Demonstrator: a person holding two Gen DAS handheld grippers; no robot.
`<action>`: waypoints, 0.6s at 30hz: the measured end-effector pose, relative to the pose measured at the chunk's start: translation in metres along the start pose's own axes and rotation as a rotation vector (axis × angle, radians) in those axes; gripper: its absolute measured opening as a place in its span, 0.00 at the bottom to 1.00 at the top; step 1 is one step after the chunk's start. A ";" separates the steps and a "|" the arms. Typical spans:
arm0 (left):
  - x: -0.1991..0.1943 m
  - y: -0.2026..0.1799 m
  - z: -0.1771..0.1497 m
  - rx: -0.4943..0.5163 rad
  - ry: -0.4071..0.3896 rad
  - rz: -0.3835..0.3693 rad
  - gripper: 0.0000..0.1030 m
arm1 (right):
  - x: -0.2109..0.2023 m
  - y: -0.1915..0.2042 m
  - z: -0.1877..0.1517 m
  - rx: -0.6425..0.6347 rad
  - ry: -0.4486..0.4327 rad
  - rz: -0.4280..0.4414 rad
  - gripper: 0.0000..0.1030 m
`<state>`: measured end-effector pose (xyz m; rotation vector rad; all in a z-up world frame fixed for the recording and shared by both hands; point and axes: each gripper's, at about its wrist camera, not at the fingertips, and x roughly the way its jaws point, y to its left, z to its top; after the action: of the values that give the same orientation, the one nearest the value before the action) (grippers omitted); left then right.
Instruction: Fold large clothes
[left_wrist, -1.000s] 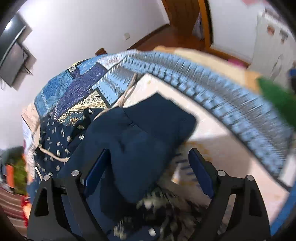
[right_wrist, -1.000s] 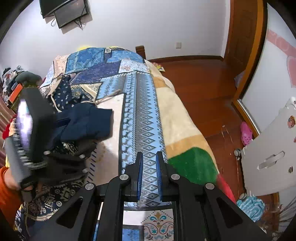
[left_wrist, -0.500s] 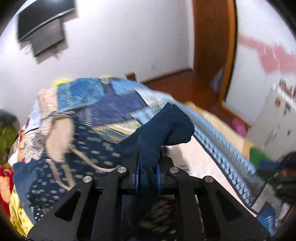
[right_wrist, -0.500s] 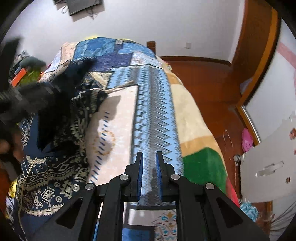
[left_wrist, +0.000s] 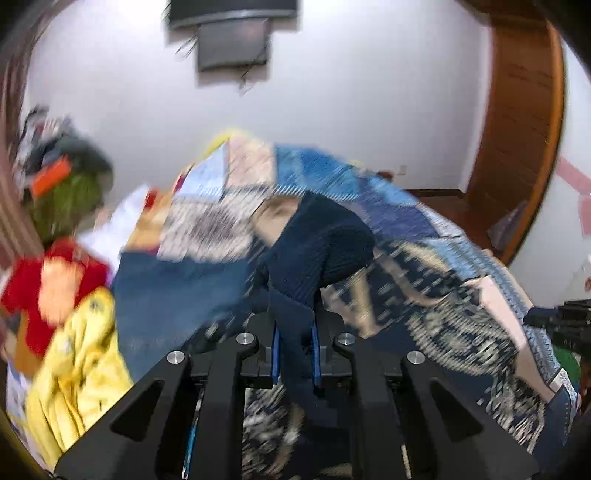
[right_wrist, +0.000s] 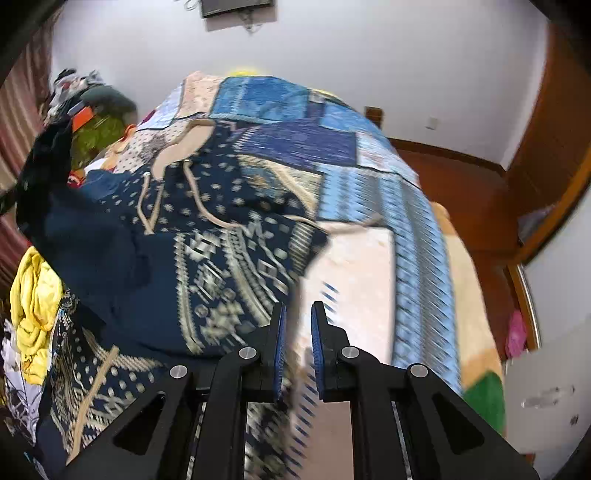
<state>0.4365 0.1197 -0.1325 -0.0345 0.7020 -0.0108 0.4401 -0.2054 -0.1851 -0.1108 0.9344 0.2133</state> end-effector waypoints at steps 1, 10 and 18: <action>0.005 0.011 -0.009 -0.021 0.022 0.006 0.11 | 0.010 0.008 0.005 -0.013 0.011 -0.012 0.09; 0.054 0.077 -0.116 -0.165 0.249 0.015 0.12 | 0.081 0.025 -0.002 -0.086 0.108 -0.135 0.09; 0.060 0.092 -0.166 -0.211 0.296 0.109 0.59 | 0.077 0.014 -0.012 -0.147 0.045 -0.358 0.98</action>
<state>0.3752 0.2056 -0.3010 -0.1999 0.9982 0.1656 0.4717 -0.1835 -0.2548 -0.4163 0.9267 -0.0525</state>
